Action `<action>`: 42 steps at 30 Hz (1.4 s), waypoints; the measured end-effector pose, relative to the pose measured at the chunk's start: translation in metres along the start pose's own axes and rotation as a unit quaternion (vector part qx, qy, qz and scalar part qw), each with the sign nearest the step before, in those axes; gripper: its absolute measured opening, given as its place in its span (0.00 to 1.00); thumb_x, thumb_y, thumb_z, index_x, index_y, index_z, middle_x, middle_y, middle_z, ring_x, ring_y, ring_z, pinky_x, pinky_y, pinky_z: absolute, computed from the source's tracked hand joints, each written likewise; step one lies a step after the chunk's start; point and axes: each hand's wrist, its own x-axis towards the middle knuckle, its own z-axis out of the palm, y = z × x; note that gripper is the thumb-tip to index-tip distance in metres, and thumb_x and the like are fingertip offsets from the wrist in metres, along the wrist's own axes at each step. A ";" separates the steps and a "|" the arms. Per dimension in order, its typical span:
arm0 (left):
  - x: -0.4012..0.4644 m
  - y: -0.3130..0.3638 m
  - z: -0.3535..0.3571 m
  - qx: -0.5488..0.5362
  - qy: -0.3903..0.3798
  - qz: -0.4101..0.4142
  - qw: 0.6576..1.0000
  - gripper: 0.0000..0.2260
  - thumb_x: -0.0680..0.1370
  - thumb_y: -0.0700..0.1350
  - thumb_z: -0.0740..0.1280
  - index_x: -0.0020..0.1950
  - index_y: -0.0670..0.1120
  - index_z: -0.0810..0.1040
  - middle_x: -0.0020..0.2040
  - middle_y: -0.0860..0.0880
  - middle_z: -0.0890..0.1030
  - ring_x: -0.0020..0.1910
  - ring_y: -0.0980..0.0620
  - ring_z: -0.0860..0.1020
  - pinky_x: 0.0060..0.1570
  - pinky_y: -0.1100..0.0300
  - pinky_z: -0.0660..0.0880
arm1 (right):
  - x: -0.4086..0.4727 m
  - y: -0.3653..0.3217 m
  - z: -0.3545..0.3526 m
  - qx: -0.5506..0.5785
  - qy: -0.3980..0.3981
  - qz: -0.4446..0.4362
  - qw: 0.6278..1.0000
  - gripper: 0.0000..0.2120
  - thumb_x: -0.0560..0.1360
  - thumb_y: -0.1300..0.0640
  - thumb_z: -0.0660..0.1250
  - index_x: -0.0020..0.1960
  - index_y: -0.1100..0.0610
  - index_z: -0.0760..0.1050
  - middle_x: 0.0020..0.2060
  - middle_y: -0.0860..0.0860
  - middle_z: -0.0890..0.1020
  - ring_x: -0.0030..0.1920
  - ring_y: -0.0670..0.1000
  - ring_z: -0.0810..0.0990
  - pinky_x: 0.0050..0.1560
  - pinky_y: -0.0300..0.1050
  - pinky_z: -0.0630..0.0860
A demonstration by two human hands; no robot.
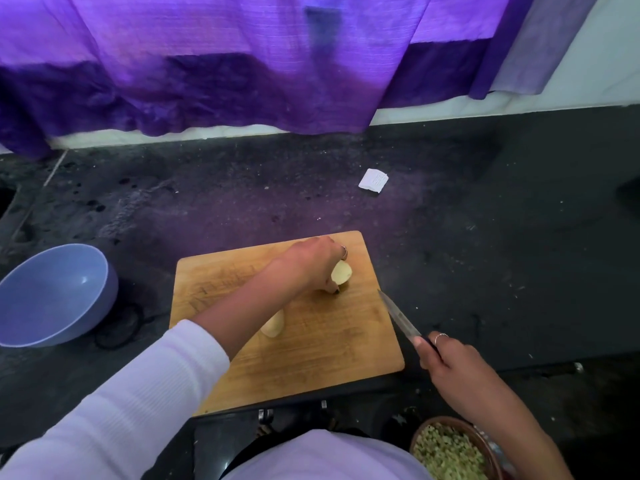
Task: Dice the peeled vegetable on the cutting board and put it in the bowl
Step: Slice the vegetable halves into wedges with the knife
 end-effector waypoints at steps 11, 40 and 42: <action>0.033 0.031 0.003 -0.133 0.300 -0.091 0.940 0.20 0.77 0.48 0.67 0.65 0.42 0.67 0.59 0.44 0.71 0.55 0.41 0.73 0.48 0.49 0.72 | -0.005 0.011 -0.006 0.085 0.011 -0.006 0.996 0.15 0.81 0.48 0.55 0.39 0.54 0.71 0.34 0.50 0.79 0.36 0.47 0.77 0.41 0.45 0.72; -0.114 -0.075 0.106 -0.284 0.203 -0.052 0.936 0.36 0.67 0.58 0.72 0.73 0.55 0.64 0.71 0.55 0.67 0.71 0.60 0.63 0.71 0.63 0.59 | 0.005 -0.077 0.067 0.134 -0.057 -0.135 0.980 0.16 0.81 0.51 0.53 0.69 0.44 0.60 0.42 0.54 0.76 0.28 0.46 0.75 0.25 0.34 0.71; -0.113 -0.074 0.107 -0.283 0.221 -0.048 0.932 0.36 0.67 0.56 0.73 0.73 0.53 0.65 0.71 0.54 0.68 0.71 0.58 0.64 0.71 0.60 0.60 | 0.006 -0.086 0.075 0.121 -0.040 -0.147 0.981 0.13 0.81 0.52 0.54 0.66 0.46 0.63 0.39 0.53 0.76 0.28 0.47 0.75 0.26 0.40 0.74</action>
